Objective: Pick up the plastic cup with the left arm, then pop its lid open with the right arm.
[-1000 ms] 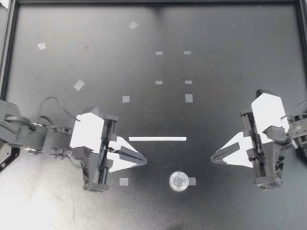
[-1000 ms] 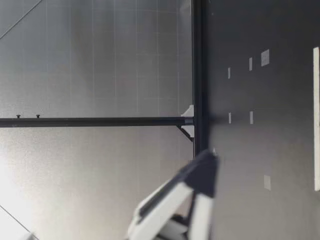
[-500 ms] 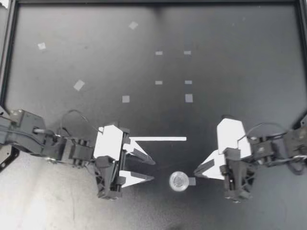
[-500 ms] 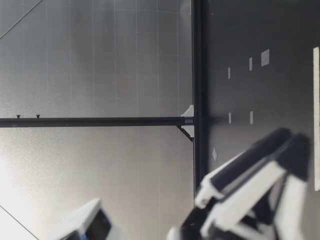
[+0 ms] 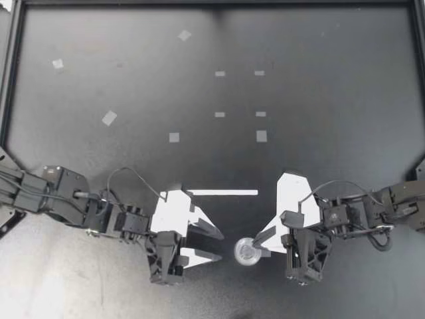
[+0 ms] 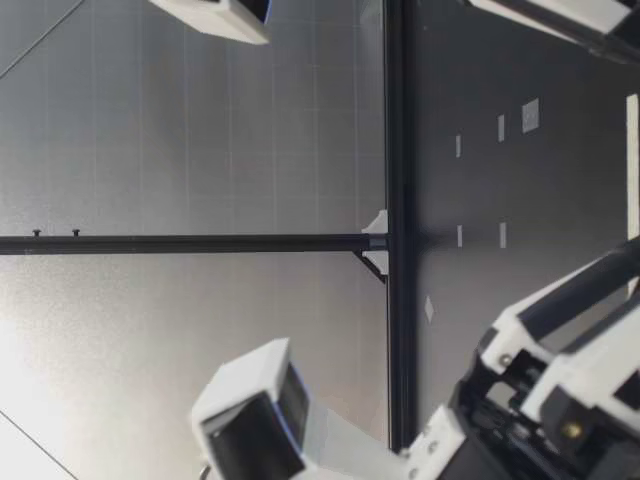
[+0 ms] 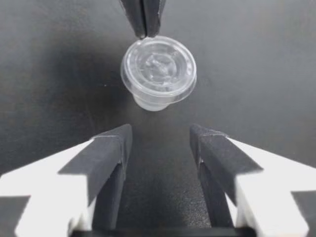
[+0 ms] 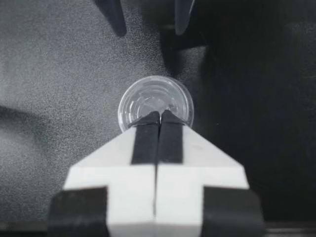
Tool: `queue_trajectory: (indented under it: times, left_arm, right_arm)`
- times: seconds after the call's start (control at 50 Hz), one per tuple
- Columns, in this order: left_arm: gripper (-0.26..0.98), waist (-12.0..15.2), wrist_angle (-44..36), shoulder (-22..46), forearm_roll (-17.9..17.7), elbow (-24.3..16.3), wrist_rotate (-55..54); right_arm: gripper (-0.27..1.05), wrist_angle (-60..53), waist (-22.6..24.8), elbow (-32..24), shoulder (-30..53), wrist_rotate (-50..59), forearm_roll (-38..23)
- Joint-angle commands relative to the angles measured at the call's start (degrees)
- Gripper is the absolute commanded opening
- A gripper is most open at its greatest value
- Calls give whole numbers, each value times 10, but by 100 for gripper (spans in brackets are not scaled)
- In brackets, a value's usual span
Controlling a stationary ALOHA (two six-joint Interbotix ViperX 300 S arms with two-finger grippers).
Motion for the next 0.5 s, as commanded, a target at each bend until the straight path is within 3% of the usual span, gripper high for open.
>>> queue_trajectory:
  times: [0.0, 0.48]
  left_arm:
    - [48, -5, -2, -5, 0, -15, -1]
    - [48, -6, -2, 37, 0, -49, 0]
  right_arm:
    - [-9, -5, 9, -10, -6, 4, -1]
    - [-9, -11, 25, -7, 4, 19, -1]
